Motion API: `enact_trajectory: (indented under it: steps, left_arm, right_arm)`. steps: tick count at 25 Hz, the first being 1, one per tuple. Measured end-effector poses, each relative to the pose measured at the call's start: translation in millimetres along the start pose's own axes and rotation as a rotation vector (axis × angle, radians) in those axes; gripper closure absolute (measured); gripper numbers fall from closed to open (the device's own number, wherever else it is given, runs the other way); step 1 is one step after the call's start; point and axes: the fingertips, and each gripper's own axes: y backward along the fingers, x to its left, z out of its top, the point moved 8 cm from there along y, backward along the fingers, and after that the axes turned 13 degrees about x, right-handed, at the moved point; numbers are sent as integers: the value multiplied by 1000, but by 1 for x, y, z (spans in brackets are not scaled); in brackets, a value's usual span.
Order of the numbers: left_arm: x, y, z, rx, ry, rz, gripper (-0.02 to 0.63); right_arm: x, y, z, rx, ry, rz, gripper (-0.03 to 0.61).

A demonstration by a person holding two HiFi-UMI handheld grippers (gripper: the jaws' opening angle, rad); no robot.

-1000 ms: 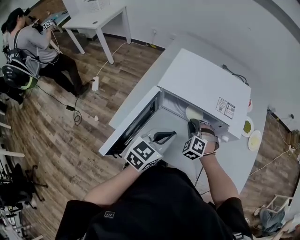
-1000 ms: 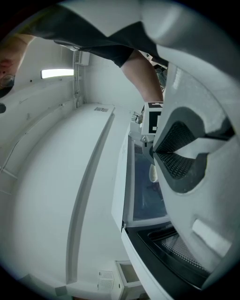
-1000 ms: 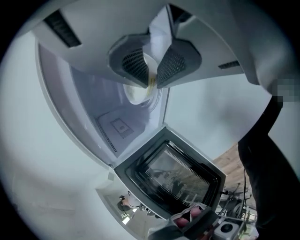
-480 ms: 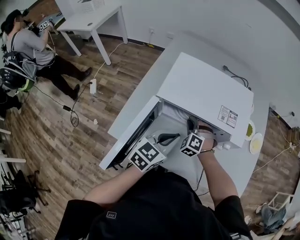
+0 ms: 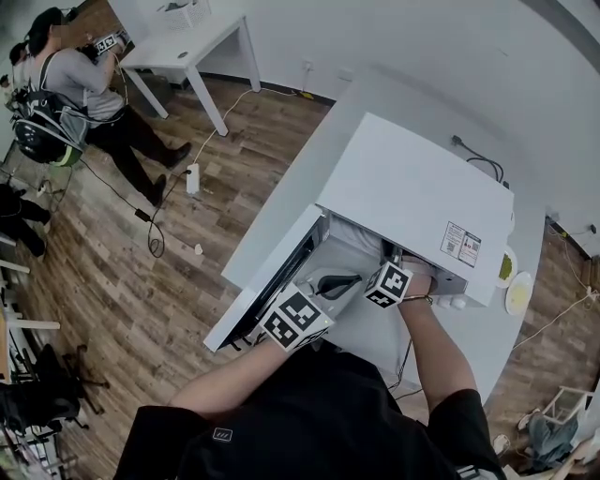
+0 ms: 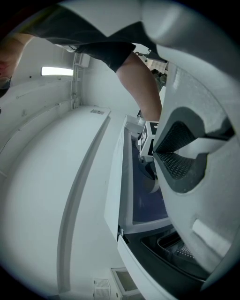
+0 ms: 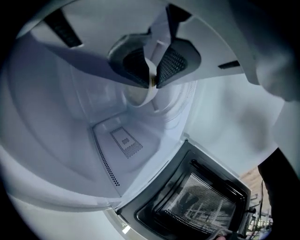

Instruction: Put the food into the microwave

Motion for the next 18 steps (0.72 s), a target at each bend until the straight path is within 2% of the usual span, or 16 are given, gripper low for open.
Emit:
enact_trajectory:
  steps: [4,7,10,14,18]
  left_arm:
    - [-2,1,-1,-1,5,12,606]
    - [-6,5,-2,-8,13,28,606]
    - [-12,11,-3,-14,21,44,606]
    - [-21,16,-5,-23,30,70,606]
    - [-34,24,-6,-42,40,86,606]
  right_arm:
    - [-5,-3,1,-26,-38,37,514]
    - [-3,12,-1,-68,-75,25,432]
    - [-1,44,-8,-169,-152,-5,431]
    - [10,89,-20,-292,-226,55,456]
    - [20,127,-37,-354,-287,107,474]
